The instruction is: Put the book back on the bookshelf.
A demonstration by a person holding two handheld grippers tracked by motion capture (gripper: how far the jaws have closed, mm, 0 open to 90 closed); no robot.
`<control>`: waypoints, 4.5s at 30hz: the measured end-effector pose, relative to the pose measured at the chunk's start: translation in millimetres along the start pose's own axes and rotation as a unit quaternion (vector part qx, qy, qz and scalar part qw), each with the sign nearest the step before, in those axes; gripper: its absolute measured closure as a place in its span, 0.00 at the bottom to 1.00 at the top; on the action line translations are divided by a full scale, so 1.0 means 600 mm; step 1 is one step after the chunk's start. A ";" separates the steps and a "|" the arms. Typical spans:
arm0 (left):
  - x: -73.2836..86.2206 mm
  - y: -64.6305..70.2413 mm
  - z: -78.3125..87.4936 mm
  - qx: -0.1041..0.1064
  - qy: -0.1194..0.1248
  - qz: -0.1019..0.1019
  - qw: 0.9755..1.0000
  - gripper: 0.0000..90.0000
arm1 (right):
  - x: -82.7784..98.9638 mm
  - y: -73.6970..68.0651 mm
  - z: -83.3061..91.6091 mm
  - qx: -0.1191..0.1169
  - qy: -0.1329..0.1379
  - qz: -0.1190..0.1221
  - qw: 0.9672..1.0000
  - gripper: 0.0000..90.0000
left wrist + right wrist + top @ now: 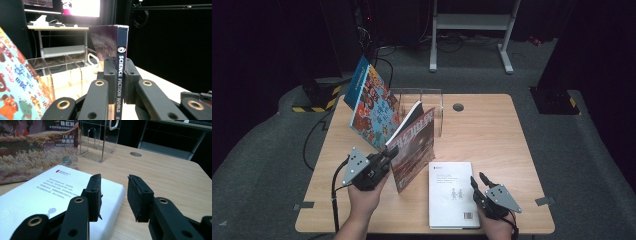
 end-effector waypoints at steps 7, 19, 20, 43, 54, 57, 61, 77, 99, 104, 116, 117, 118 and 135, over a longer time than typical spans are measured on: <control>0.006 -0.003 0.011 -0.001 -0.007 0.005 1.000 0.93 | 0.002 -0.009 -0.003 -0.006 -0.005 0.006 1.000 0.71; 0.009 -0.003 0.019 0.000 -0.018 -0.001 1.000 0.92 | -0.001 0.000 0.000 -0.007 0.002 -0.005 1.000 0.71; 0.008 -0.002 0.020 0.001 -0.019 -0.001 1.000 0.92 | -0.001 0.000 0.001 -0.006 0.002 -0.006 1.000 0.71; 0.012 0.010 -0.003 0.001 -0.050 -0.026 0.998 0.87 | 0.005 -0.010 -0.004 -0.015 -0.008 -0.001 1.000 0.71; 0.013 0.014 -0.005 0.002 -0.048 -0.007 0.999 0.91 | 0.010 -0.009 -0.011 -0.018 -0.021 -0.001 1.000 0.69; 0.013 0.012 -0.004 0.002 -0.058 0.000 0.998 0.91 | 0.011 -0.010 -0.013 -0.020 -0.021 0.003 1.000 0.67; 0.014 0.013 -0.002 -0.003 -0.056 -0.013 0.998 0.91 | 0.012 -0.008 -0.013 -0.020 -0.024 0.004 1.000 0.68; 0.026 0.006 -0.008 -0.003 -0.077 0.003 0.997 0.91 | 0.025 0.005 -0.016 0.005 -0.063 -0.003 0.998 0.72; 0.026 0.016 -0.015 0.008 -0.063 -0.024 0.998 0.92 | 0.035 0.021 0.003 0.010 -0.069 -0.020 0.997 0.68; 0.026 0.018 -0.016 0.005 -0.066 -0.022 0.998 0.92 | 0.037 0.026 0.004 0.009 -0.068 -0.024 0.997 0.68; 0.018 0.026 -0.019 -0.019 -0.071 -0.029 0.997 0.93 | 0.032 0.042 0.005 -0.001 -0.059 -0.045 0.997 0.68; 0.015 0.027 -0.019 -0.022 -0.069 -0.028 0.997 0.93 | 0.030 0.046 0.006 -0.001 -0.055 -0.048 0.997 0.68; 0.011 0.027 -0.019 -0.023 -0.066 -0.025 0.997 0.93 | 0.030 0.048 0.007 0.000 -0.054 -0.051 0.997 0.68; -0.051 -0.012 -0.020 -0.061 -0.052 -0.030 0.996 0.93 | 0.023 0.053 0.016 0.009 -0.042 -0.052 0.998 0.71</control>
Point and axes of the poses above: each handheld gripper's, and its own axes: z roughly backward along the jaws, x roughly out of its underside, y roughly to its right, the point moved 9 cm from there along -z, roughly forward along the jaws, and after that the axes turned 1 degree about z, right-handed, at the moved point
